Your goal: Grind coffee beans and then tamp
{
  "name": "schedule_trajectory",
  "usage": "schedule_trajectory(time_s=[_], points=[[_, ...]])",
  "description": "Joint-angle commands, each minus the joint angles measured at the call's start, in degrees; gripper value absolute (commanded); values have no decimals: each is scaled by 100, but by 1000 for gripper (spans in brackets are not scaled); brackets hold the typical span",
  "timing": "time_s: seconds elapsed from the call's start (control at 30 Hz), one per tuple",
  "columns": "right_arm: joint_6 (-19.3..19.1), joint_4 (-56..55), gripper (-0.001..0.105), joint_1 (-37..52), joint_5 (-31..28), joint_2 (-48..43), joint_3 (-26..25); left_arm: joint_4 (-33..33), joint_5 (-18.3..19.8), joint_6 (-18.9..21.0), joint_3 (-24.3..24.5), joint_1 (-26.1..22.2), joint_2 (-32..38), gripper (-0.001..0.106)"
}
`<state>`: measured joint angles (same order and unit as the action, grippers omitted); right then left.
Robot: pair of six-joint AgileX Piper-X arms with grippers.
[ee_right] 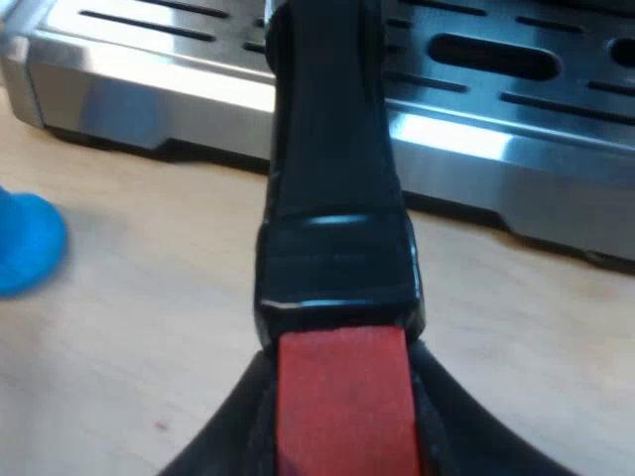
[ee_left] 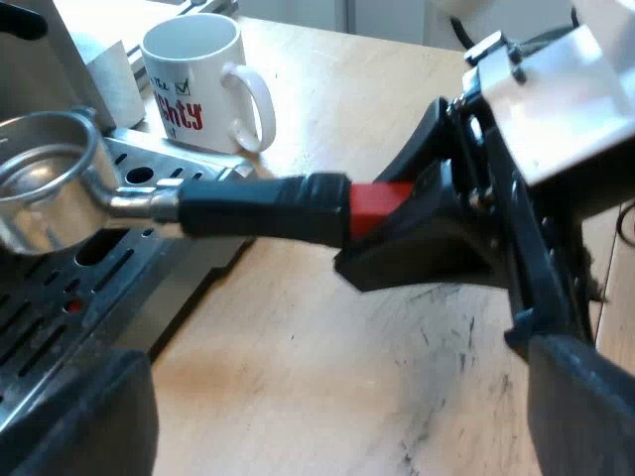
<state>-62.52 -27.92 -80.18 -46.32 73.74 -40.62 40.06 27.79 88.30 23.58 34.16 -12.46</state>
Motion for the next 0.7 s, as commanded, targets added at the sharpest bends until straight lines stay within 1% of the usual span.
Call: schedule_trajectory(time_s=[0.03,0.17,0.3,0.47,0.7], points=[[-23,-253,0,-18,-266,-225,-73,101,34,17,173,18,43,76],[-23,-291,0,-18,-222,-447,30,269,34,17,276,18,43,76],[-23,-276,0,-55,83,-777,261,292,34,17,275,18,43,76],[-23,-278,0,-409,74,-1176,589,292,34,17,275,18,43,76],[-63,-278,0,-761,74,-1580,873,292,34,17,275,18,43,76]])
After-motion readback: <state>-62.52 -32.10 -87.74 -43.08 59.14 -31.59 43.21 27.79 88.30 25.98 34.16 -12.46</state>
